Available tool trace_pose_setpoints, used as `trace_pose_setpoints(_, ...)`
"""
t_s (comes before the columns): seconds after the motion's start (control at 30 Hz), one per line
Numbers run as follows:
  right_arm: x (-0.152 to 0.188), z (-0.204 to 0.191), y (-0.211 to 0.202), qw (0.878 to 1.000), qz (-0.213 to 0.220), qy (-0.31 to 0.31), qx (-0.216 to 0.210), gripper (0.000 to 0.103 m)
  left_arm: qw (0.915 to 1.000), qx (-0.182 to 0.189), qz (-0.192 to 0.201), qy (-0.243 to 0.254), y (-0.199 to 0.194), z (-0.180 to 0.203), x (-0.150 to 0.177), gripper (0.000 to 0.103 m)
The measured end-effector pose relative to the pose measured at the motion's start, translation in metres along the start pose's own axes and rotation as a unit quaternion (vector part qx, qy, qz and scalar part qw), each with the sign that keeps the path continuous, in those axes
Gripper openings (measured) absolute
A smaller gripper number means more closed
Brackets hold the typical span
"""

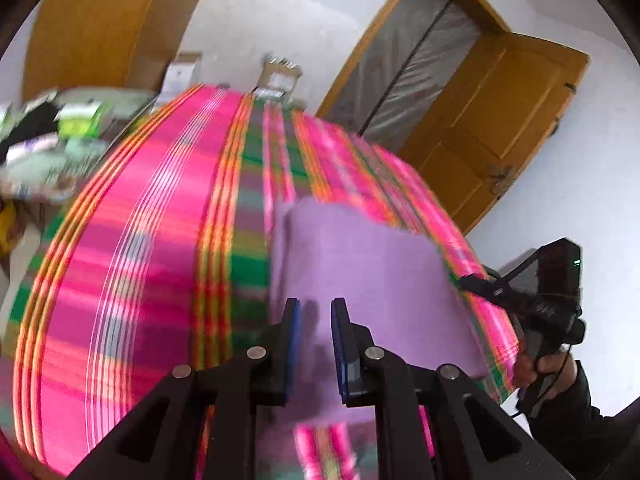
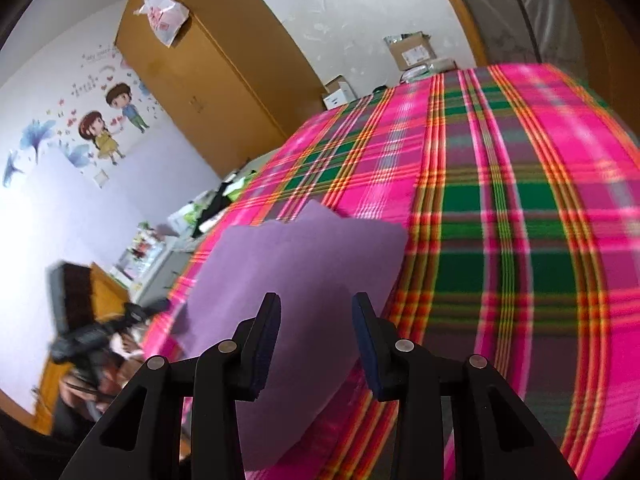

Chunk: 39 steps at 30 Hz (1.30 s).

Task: Fold clothes
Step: 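Press the folded garment with the left gripper while the right gripper smooths it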

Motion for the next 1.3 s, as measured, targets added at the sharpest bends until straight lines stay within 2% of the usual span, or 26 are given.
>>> trace_pose_setpoints(0.07,-0.008,0.001,0.004,1.0,0.006,-0.006,0.012,0.038,0.9999,0.001,-0.002,0.016,0.014,0.009,-0.013,0.015)
trace_pose_setpoints(0.17,-0.022,0.0,0.01,0.999,0.014,-0.026,0.031,0.034,0.9993,-0.018,-0.017,0.026,0.047,0.01,-0.027,0.015)
trace_pose_setpoints(0.27,-0.031,0.005,0.021,0.998,0.011,-0.037,0.05,0.03,0.9987,-0.033,-0.034,0.019,0.071,-0.001,-0.03,0.015)
trace_pose_setpoints(0.33,-0.035,0.013,0.03,0.998,0.005,-0.031,0.058,0.023,0.9982,-0.039,-0.043,0.012,0.08,-0.007,-0.025,0.015)
trace_pose_setpoints(0.57,-0.028,0.042,0.063,0.998,-0.031,0.007,0.054,0.019,0.9987,-0.015,-0.046,-0.014,0.088,-0.021,-0.015,0.013)
trace_pose_setpoints(0.73,-0.028,0.045,0.061,0.999,-0.03,0.01,0.041,0.019,0.9986,-0.008,-0.046,-0.026,0.081,-0.017,-0.016,0.013)
trace_pose_setpoints(0.83,-0.028,0.041,0.048,0.999,-0.018,0.018,0.029,0.022,0.9995,-0.006,-0.028,-0.01,0.068,-0.004,-0.027,0.013)
trace_pose_setpoints(0.93,-0.026,0.031,0.039,1.0,-0.008,0.015,0.012,0.022,0.9996,-0.014,-0.023,0.004,0.072,0.0,-0.042,0.013)
trace_pose_setpoints(1.0,-0.027,0.025,0.038,1.0,-0.005,0.009,0.008,0.022,0.9986,-0.035,-0.037,0.011,0.087,-0.007,-0.046,0.014)
trace_pose_setpoints(1.1,-0.03,0.022,0.045,1.0,-0.013,0.001,0.017,0.022,0.9962,-0.052,-0.07,0.0,0.109,-0.022,-0.042,0.013)
trace_pose_setpoints(1.2,-0.029,0.035,0.06,0.999,-0.033,0.008,0.04,0.022,0.9971,-0.038,-0.066,0.003,0.11,-0.023,-0.041,0.013)
trace_pose_setpoints(1.3,-0.028,0.037,0.057,0.999,-0.032,0.011,0.038,0.022,0.9982,-0.027,-0.054,0.0,0.093,-0.025,-0.035,0.013)
Point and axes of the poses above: each gripper's, at about its wrist camera, not at the fingertips, and y roughly the way its jaws point, z to its right, x to its underside, the point moved 9 cm from there along y, roughly the way its jaws point, and after that the axes turned 2 degrees about -z, right-handed, at the moved point
